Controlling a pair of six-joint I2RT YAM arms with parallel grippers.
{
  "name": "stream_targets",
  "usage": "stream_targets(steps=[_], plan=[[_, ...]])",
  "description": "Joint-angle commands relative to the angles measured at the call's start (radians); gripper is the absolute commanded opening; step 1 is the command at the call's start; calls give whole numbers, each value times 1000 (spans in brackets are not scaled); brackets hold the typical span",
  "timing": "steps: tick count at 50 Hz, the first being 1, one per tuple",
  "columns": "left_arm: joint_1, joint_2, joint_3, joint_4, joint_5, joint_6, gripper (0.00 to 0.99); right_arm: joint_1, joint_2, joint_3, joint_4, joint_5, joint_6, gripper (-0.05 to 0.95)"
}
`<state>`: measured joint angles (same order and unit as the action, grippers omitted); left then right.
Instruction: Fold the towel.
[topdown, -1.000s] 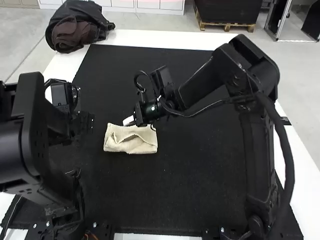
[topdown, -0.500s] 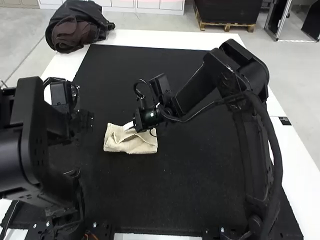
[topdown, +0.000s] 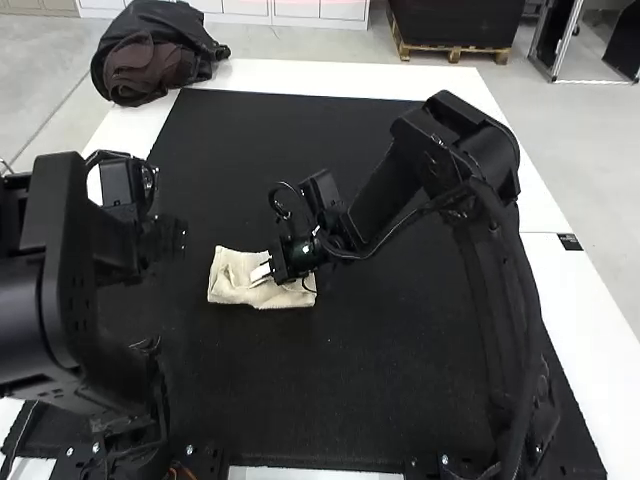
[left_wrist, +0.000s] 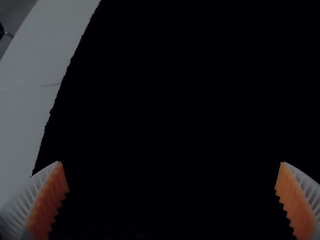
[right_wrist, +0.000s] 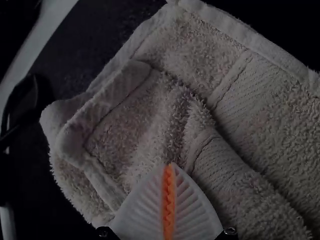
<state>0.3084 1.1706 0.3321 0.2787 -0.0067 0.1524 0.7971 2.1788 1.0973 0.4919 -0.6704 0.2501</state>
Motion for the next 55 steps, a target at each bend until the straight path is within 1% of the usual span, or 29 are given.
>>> stream_targets(steps=[1,6,12,16,21,25,29,35,42,47,55], plan=[[12,-17,41,1,10,-17,970,17,13,-14,10,-17,-21,-25],[11,-17,41,1,11,-25,970,36,22,-27,14,-14,-35,-25],[9,-17,41,-1,11,-34,970,62,35,-51,57,0,-38,-25],[11,-17,41,-6,11,-36,970,68,47,-60,85,32,-55,-25],[11,-17,42,-7,11,-37,970,68,68,-62,93,78,-97,-25],[11,-17,41,-10,11,-39,970,68,79,-62,96,86,-115,-25],[11,-23,42,-15,11,-39,970,60,75,-70,96,84,-114,-25],[11,-37,54,-35,11,-40,970,59,15,-79,96,80,-74,-25],[11,-54,81,-61,11,-40,970,54,-86,-82,94,51,23,-25],[11,-54,110,-81,14,-43,970,51,-169,-74,89,34,71,-25],[11,-54,142,-105,24,-48,970,40,-277,-39,4,23,97,-25]])
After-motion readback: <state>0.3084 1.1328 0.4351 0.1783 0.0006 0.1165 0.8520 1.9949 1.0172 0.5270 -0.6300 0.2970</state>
